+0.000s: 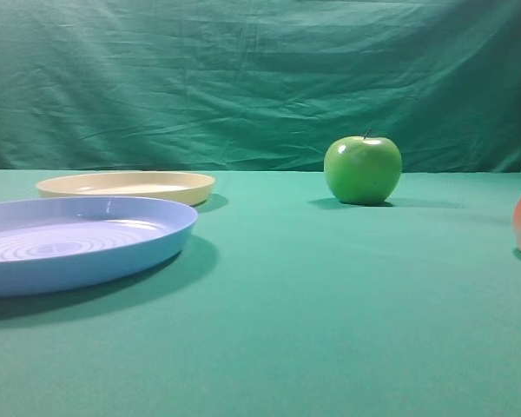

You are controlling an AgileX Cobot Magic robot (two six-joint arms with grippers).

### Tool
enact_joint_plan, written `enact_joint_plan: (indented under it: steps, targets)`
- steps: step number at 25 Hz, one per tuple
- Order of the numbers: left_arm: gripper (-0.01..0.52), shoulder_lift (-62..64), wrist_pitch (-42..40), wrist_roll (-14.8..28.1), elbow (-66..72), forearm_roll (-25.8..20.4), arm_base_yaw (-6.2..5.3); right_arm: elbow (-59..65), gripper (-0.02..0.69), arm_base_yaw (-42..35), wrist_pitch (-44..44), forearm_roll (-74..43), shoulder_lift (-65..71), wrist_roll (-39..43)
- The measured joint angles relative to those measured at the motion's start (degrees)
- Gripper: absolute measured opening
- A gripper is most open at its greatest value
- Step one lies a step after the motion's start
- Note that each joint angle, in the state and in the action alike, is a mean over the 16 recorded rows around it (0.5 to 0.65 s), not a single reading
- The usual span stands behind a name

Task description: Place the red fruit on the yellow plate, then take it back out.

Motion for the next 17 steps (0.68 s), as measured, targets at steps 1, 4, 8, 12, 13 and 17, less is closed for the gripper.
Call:
enact_joint_plan:
  steps: [1,4,8,12,13,17]
  targets:
    - [0.000,0.0,0.0,0.0,0.0,0.0,0.00,0.0,0.000,0.0,0.3,0.0,0.0,0.0]
    - [0.000,0.0,0.0,0.0,0.0,0.0,0.00,0.0,0.000,0.0,1.0,0.0,0.0,0.0]
    - [0.000,0.0,0.0,0.0,0.0,0.0,0.00,0.0,0.000,0.0,1.3,0.0,0.0,0.0]
    - [0.000,0.0,0.0,0.0,0.0,0.0,0.00,-0.1,0.000,0.0,1.5,0.0,0.0,0.0]
    - [0.000,0.0,0.0,0.0,0.0,0.0,0.00,-0.1,0.000,0.0,1.5,0.0,0.0,0.0]
    - [0.000,0.0,0.0,0.0,0.0,0.0,0.00,-0.1,0.000,0.0,1.6,0.0,0.0,0.0]
